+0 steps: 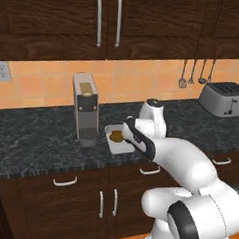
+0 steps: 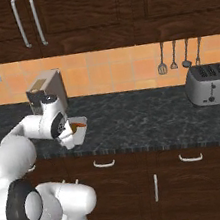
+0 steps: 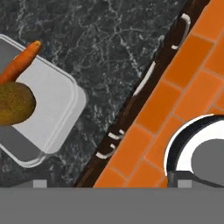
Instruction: Take the meat container that has the fish and place it on the second highest rack of the freezer. Then take the vegetable container that has the avocado and carrot and place it on the highest rack of the freezer.
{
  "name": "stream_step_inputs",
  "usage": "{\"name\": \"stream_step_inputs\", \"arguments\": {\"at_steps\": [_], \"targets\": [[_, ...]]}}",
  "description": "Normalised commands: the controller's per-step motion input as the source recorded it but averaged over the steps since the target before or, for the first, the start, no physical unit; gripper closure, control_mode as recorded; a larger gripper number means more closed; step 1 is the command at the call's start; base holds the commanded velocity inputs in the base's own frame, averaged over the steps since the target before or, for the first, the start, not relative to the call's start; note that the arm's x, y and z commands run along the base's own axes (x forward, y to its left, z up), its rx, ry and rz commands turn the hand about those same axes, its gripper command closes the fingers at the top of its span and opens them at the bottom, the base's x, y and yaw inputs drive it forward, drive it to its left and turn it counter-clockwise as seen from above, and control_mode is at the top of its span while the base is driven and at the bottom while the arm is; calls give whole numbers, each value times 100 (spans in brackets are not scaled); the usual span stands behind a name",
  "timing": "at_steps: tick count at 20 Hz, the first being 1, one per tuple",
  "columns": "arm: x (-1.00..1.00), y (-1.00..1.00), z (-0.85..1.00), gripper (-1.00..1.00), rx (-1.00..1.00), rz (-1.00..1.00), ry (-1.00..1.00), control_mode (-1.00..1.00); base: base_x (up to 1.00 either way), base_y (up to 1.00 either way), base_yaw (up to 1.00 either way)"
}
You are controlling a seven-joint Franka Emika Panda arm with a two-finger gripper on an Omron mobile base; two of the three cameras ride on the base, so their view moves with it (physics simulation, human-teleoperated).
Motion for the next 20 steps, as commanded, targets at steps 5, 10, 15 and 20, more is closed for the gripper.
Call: {"name": "stream_step_inputs", "arguments": {"at_steps": [5, 10, 15, 20], "targets": [[79, 11, -38, -100, 0, 0, 5, -100, 0, 0, 0], [21, 0, -47, -100, 0, 0, -2, -100, 0, 0, 0], [13, 0, -47, -100, 0, -2, -5, -100, 0, 0, 0], [27, 0, -36, -100, 0, -4, -1, -100, 0, 0, 0]]}}
